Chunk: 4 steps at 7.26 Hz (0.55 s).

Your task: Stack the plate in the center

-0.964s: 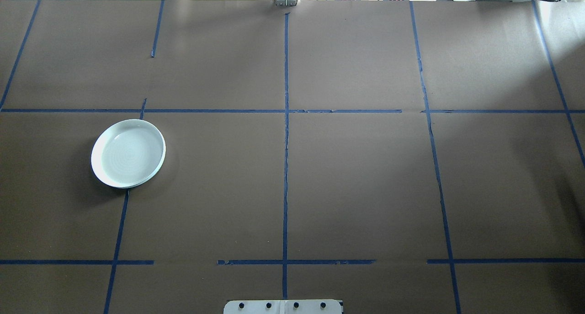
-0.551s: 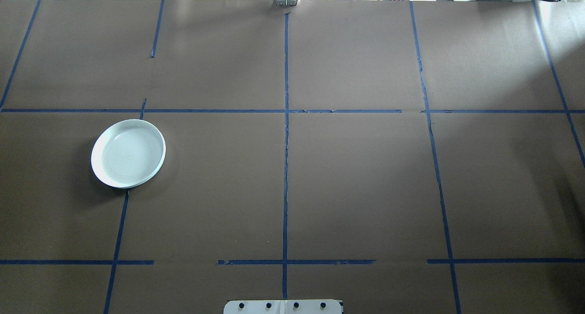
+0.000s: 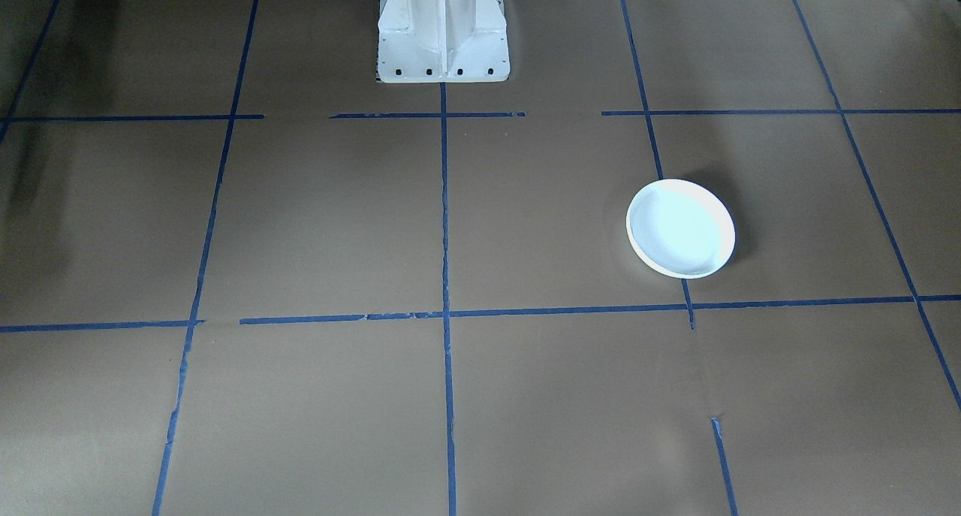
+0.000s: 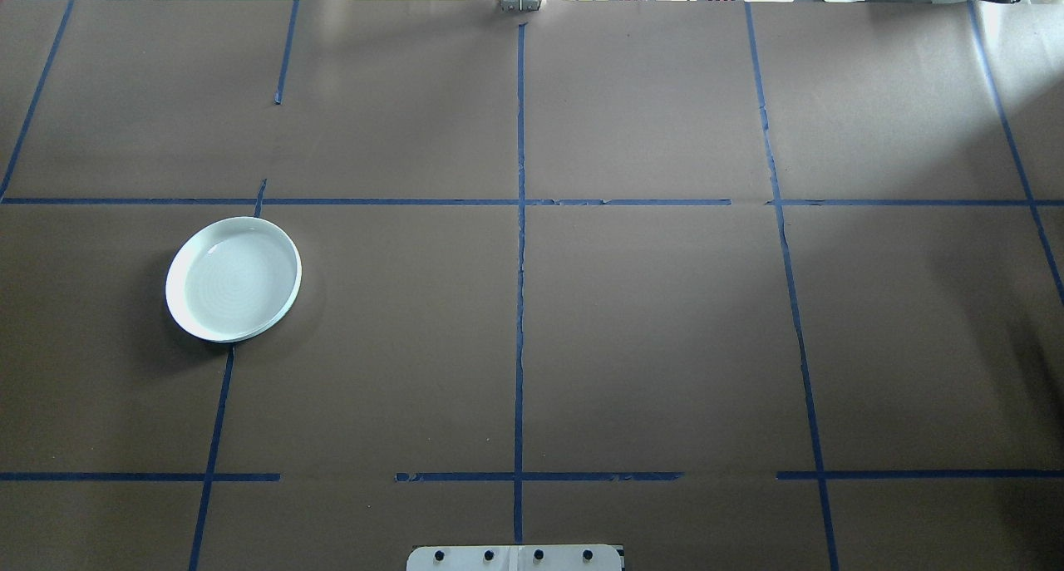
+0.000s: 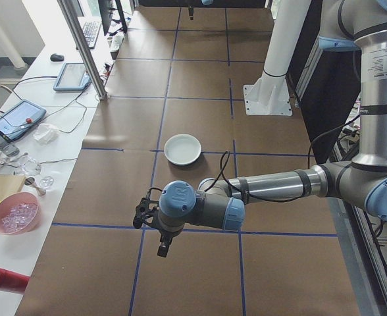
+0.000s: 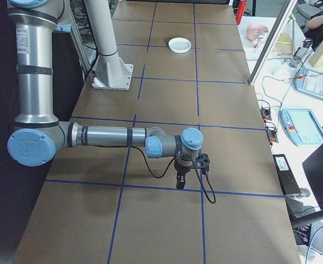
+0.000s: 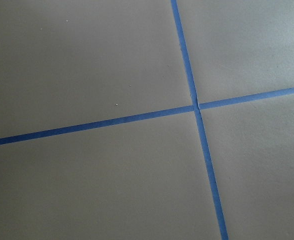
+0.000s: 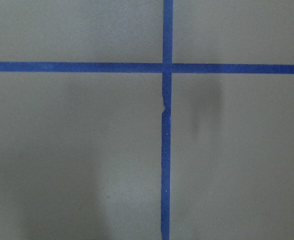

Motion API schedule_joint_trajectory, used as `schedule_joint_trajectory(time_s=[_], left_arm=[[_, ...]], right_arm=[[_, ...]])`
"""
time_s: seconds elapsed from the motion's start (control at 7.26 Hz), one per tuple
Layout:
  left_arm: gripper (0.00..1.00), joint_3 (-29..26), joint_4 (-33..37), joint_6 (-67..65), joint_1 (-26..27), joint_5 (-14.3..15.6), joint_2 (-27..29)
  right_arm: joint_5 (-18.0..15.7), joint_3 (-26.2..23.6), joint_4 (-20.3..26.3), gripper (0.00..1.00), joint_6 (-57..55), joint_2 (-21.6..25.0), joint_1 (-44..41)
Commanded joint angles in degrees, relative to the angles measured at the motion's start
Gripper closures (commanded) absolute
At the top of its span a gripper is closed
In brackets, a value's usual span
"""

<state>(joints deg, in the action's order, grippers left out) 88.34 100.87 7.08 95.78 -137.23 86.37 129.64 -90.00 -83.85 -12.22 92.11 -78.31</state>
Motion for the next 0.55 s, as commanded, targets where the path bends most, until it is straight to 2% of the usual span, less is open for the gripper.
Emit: schedule_joint_trajectory(time_s=[0.0, 0.28, 0.41], left_arm=[[0.00, 1.3, -6.5, 0.3, 0.1, 0.1, 2.9], [0.00, 3.0, -7.5, 0.3, 0.0, 0.0, 2.9], [0.00, 3.1, -10.6, 0.3, -0.1, 0.1, 3.2]], right_arm=[[0.0, 0.0, 0.0, 0.00, 0.0, 0.0, 0.0], [0.0, 0.0, 0.0, 0.00, 0.0, 0.0, 0.0], [0.0, 0.0, 0.0, 0.00, 0.0, 0.0, 0.0]])
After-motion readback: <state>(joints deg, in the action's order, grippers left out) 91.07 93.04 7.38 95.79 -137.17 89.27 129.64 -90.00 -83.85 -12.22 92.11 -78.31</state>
